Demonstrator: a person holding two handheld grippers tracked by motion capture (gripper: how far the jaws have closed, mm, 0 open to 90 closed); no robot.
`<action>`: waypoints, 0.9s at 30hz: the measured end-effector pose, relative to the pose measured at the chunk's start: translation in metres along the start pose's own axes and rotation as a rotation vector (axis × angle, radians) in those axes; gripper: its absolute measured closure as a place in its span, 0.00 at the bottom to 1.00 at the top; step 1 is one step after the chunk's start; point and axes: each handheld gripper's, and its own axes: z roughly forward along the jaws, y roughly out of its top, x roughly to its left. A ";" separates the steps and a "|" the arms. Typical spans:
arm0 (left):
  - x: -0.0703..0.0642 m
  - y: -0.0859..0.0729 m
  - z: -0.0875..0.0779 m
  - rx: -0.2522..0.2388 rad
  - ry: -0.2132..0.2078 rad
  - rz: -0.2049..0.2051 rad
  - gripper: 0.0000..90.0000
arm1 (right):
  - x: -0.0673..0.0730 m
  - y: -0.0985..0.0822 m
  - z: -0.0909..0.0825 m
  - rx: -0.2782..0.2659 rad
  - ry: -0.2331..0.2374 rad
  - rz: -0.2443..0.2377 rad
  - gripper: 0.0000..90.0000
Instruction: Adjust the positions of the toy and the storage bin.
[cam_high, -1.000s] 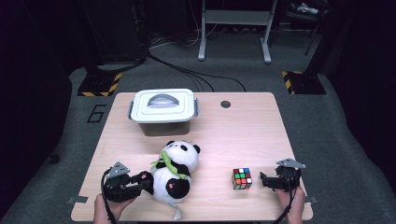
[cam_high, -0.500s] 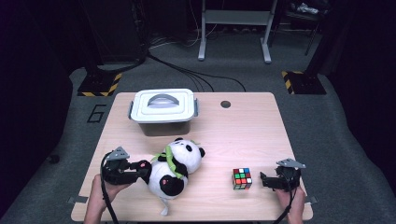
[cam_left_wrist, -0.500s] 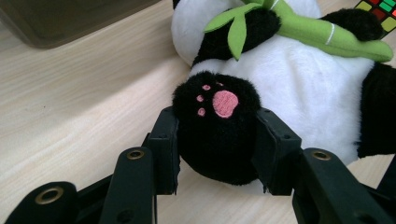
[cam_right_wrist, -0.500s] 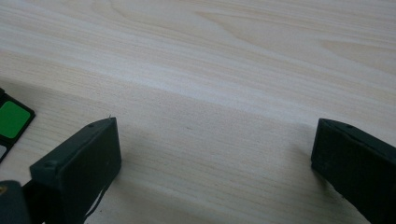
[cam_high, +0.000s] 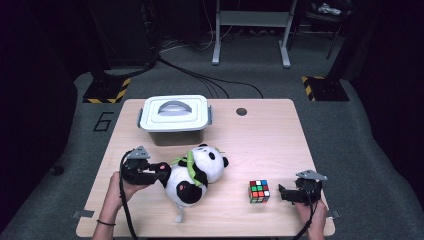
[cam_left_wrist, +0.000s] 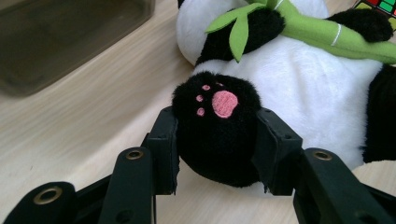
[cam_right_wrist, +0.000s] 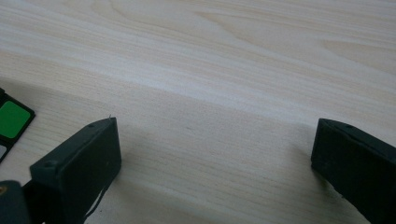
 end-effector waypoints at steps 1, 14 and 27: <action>0.000 0.003 0.003 0.003 -0.006 0.009 0.62 | 0.000 0.000 0.000 0.000 0.000 0.000 0.01; -0.006 0.007 0.012 -0.034 0.020 -0.045 0.28 | 0.000 0.000 0.000 0.000 0.000 0.000 0.01; -0.017 0.001 0.021 -0.051 0.059 -0.081 0.57 | 0.000 0.000 0.000 0.000 0.000 0.000 0.01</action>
